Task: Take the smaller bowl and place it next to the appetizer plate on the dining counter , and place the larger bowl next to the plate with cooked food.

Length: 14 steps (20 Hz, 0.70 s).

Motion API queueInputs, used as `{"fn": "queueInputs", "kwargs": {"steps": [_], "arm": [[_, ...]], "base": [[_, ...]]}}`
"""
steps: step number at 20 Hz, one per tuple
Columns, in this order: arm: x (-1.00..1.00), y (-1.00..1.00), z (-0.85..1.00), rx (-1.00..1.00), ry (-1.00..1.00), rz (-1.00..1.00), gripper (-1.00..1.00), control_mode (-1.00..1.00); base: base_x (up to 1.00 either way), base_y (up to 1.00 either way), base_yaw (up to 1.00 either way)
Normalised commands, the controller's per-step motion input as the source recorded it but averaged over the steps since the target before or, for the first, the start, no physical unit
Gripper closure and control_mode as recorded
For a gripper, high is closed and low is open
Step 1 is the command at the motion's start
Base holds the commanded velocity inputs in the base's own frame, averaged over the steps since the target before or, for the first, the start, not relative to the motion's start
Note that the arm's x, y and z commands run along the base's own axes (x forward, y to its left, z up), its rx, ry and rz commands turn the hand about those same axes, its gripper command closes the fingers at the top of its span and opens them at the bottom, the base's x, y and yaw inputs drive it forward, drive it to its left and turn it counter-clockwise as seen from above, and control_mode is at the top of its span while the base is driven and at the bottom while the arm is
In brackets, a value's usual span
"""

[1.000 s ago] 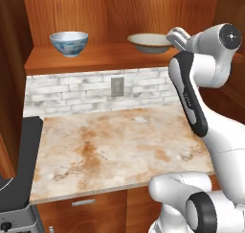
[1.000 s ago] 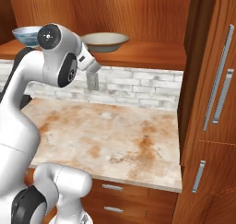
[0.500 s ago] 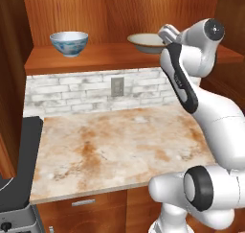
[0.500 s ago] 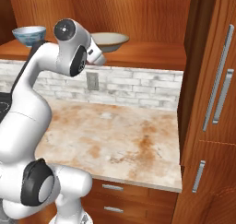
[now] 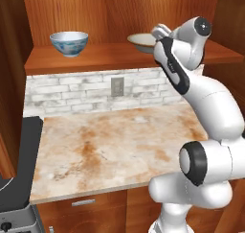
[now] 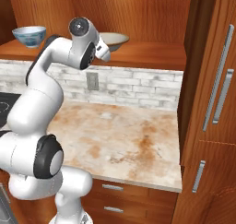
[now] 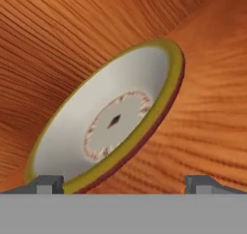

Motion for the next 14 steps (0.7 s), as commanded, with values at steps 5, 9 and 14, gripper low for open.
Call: {"fn": "queueInputs", "kwargs": {"steps": [5, 9, 14], "arm": [[0.49, 0.0, -0.05, 0.0, 0.0, 0.04, -1.0, -1.0], [0.46, 0.0, -0.08, 0.0, 0.0, 0.03, -1.0, -1.0], [0.46, 0.0, -0.12, 0.0, 0.0, 0.03, 1.0, -1.0]], "base": [[0.0, 0.0, 0.0], [0.0, 0.0, 0.0], [0.0, 0.0, 0.0]]}}
